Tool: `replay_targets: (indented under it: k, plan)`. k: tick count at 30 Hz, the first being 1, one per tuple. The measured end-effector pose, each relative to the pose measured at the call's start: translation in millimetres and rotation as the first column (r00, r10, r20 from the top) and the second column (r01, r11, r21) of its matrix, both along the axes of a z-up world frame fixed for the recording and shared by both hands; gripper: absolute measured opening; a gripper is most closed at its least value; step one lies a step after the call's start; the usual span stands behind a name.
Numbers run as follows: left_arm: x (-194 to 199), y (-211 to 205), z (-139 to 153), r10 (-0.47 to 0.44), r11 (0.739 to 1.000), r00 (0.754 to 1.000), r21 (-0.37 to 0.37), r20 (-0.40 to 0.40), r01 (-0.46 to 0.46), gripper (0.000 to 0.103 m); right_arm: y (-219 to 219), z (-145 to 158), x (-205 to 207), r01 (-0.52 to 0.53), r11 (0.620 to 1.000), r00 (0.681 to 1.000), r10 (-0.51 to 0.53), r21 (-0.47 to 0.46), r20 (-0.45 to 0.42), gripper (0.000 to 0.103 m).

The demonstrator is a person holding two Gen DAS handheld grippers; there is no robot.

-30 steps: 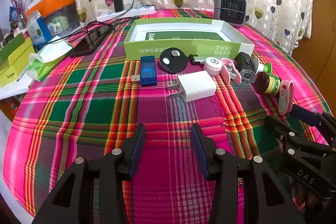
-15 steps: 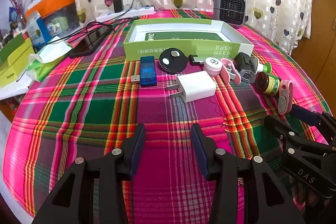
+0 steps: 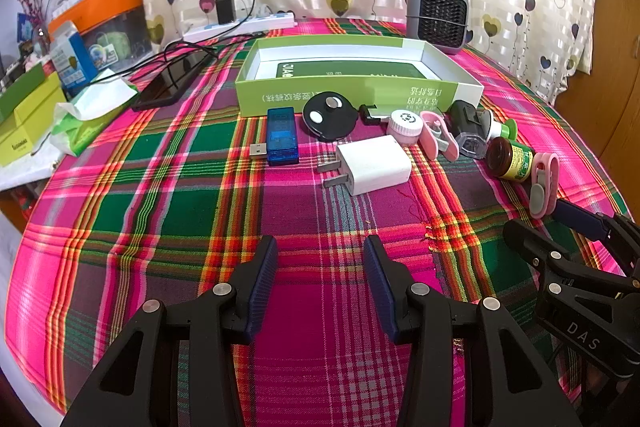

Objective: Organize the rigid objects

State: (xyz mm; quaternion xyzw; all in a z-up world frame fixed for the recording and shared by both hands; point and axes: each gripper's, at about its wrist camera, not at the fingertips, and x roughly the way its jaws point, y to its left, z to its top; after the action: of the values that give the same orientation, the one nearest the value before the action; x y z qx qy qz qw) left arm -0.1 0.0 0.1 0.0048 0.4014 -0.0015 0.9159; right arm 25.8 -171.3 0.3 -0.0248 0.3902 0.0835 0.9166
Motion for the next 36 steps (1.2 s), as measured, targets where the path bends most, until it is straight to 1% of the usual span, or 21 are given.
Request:
replay_targets:
  k: [25,36]
  plan:
    - [0.0,-0.1,0.0,-0.001,1.000,1.000,0.000,0.001,0.001,0.043,-0.5,0.0,-0.3,0.000,1.000,1.000,0.000,0.001,0.001,0.066]
    - [4.9,-4.2,1.7,-0.020,1.000,1.000,-0.001,-0.006,0.020,0.043,-1.9,0.8,-0.8,-0.005,1.000,1.000,0.005,0.004,-0.002,0.066]
